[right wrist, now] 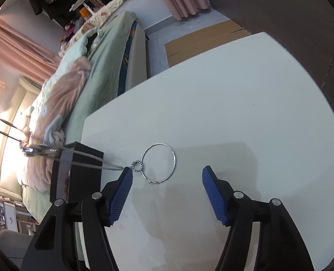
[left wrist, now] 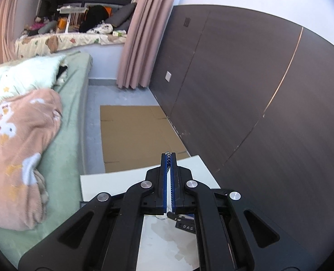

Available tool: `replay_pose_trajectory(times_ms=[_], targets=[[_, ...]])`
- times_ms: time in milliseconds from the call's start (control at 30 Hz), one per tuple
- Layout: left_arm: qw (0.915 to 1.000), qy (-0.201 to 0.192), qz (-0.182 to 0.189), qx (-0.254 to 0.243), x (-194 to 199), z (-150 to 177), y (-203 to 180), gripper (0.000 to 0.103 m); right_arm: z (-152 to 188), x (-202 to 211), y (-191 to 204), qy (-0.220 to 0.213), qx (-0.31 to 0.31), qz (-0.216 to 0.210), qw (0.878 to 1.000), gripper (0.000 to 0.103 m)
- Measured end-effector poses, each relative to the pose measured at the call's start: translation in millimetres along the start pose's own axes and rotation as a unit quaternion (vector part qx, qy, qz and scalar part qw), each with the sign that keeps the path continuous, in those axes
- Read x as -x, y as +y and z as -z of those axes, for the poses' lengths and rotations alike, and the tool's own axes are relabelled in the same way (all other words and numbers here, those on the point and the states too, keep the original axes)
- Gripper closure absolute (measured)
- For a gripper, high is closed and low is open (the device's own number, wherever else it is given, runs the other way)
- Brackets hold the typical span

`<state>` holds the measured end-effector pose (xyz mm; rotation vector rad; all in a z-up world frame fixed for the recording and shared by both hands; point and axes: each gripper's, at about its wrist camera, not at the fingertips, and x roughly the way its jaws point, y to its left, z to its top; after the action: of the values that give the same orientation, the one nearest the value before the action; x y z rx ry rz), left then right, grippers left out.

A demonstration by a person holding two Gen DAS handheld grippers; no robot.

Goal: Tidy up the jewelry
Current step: 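Grasp the silver ring with the right tool while the left tool holds the chain over the box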

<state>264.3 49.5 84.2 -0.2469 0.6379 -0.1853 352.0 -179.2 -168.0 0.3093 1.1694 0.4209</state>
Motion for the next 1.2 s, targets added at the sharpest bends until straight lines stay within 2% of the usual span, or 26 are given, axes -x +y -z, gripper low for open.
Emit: replay_pose_trajectory(times_ms=[100,333,567,667,700,767,833,933,1200], targets=[[0.9999,-0.012,-0.009,-0.004,14,-9,2,0.1,2,-15,10,0.015,0.012,0.012,1.0,0.053],[0.9988,-0.035,-0.032,-0.009,43,-23,12,0.1,8,-25,33,0.002,0.057,0.079,0.995,0.053],[0.9975,-0.049,-0.05,-0.008,68,-33,21,0.1,16,-36,57,-0.011,0.13,0.169,0.977,0.055],[0.9967,-0.057,-0.056,-0.01,79,-37,21,0.1,16,-33,56,-0.009,0.137,0.166,0.977,0.065],[0.9965,-0.06,-0.058,-0.011,82,-39,21,0.1,16,-31,54,-0.006,0.137,0.169,0.976,0.073],[0.9961,-0.063,-0.06,-0.012,86,-40,18,0.1,16,-27,48,-0.004,0.136,0.165,0.977,0.079],[0.9959,-0.064,-0.062,-0.013,89,-41,17,0.1,17,-22,42,-0.003,0.135,0.161,0.978,0.09],[0.9959,-0.062,-0.065,-0.013,88,-38,19,0.1,19,-17,33,0.0,0.13,0.15,0.98,0.098],[0.9973,-0.038,-0.063,0.005,68,-19,33,0.1,18,-3,1,0.003,0.067,0.062,0.996,0.101]])
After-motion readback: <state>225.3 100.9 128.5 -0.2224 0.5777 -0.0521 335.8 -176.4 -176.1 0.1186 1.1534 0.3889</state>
